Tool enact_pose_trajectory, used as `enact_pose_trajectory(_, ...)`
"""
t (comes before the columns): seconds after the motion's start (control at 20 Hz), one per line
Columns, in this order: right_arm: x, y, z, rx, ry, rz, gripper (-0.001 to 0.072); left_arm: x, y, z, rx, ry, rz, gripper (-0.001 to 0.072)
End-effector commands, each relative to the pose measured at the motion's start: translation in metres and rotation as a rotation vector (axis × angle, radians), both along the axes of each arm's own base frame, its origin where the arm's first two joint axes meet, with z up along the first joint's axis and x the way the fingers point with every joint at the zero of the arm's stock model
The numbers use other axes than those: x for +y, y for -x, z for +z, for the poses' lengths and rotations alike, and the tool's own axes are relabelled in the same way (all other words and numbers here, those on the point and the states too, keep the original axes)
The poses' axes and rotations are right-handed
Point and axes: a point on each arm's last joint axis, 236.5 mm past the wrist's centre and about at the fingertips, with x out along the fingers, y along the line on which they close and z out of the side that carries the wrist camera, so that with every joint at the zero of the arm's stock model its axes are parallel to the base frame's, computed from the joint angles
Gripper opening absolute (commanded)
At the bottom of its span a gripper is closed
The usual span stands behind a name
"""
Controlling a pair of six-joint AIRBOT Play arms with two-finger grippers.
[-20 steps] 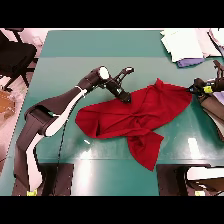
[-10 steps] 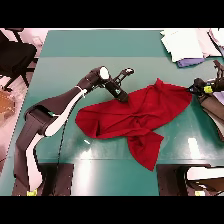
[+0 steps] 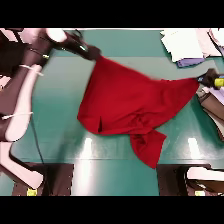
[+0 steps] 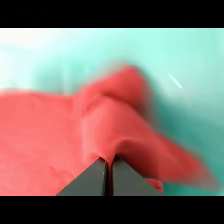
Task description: Fold the shirts.
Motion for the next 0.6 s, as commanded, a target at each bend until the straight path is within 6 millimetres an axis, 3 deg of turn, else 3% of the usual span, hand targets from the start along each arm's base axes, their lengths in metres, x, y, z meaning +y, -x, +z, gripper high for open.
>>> enact_pose_trajectory(0.0, 0.022, -0.001, 0.094, -0.270, -0.010, 0.023, 0.0017, 0.067, 0.008, 0.114, -0.220, 0.068, 0.193, 0.0022)
enact_pose_trajectory(0.1, 0.044, 0.013, 0.147, -0.392, 0.068, 0.065, 0.0017, 0.086, 0.032, 0.173, -0.351, 0.079, 0.246, 0.0022)
enact_pose_trajectory(0.2, 0.056, 0.030, 0.208, -0.531, 0.166, 0.071, 0.0017, 0.110, 0.059, 0.219, -0.445, 0.087, 0.325, 0.0022)
enact_pose_trajectory(0.4, 0.070, 0.076, 0.326, -0.793, 0.312, 0.016, 0.0017, 0.136, 0.124, 0.293, -0.611, 0.114, 0.370, 0.0022)
enact_pose_trajectory(0.5, 0.071, 0.100, 0.365, -0.843, 0.369, -0.028, 0.0017, 0.149, 0.156, 0.320, -0.682, 0.111, 0.390, 0.0022)
enact_pose_trajectory(0.55, 0.069, 0.110, 0.373, -0.833, 0.409, -0.044, 0.0017, 0.154, 0.170, 0.329, -0.705, 0.108, 0.398, 0.0022)
